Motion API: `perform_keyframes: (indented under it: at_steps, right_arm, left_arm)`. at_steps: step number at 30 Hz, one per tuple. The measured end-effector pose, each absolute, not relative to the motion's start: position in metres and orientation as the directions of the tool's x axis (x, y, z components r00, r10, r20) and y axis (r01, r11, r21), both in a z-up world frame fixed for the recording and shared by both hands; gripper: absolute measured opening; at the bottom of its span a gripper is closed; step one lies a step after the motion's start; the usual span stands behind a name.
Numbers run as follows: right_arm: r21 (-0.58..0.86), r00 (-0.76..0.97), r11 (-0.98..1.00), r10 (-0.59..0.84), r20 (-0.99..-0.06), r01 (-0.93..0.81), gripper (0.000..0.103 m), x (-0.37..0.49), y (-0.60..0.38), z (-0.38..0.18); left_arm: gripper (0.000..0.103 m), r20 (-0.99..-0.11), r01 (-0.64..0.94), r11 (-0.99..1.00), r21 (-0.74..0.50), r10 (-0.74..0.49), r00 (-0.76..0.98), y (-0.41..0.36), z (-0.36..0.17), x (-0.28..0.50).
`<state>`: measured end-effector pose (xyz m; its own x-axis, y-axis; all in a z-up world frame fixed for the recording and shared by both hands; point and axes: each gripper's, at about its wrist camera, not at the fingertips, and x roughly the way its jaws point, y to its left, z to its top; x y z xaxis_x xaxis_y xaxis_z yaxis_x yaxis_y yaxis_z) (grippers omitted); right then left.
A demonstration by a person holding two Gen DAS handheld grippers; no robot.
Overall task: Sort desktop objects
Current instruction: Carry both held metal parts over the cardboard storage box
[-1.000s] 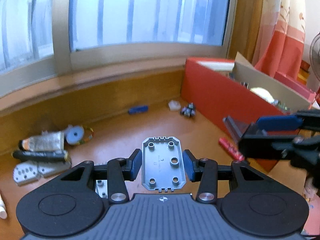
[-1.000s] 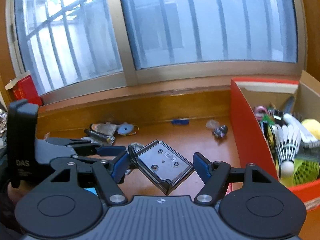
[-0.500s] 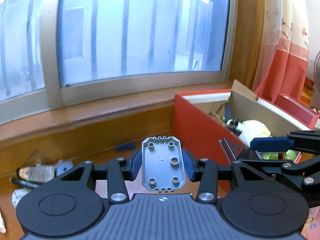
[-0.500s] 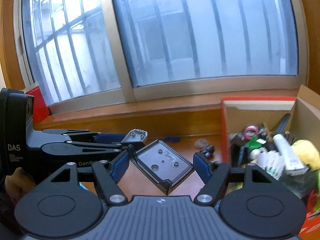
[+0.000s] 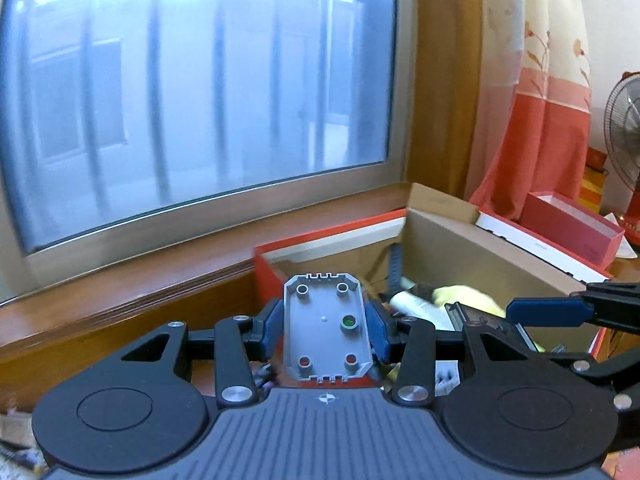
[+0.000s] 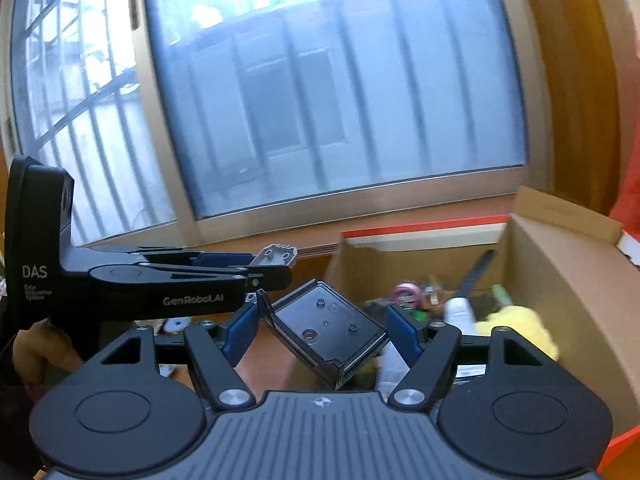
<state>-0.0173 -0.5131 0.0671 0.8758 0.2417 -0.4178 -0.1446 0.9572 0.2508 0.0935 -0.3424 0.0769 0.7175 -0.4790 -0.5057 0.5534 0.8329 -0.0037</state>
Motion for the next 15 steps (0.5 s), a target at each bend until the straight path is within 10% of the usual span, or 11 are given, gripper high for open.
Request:
perform_keyframes:
  at_steps: [15]
  right_arm:
    - [0.273, 0.873, 0.961, 0.165, -0.459, -0.038, 0.072, -0.001, -0.601, 0.039]
  left_arm:
    - [0.045, -0.580, 0.595, 0.803, 0.028, -0.472, 0.664, -0.434, 0.051, 0.139]
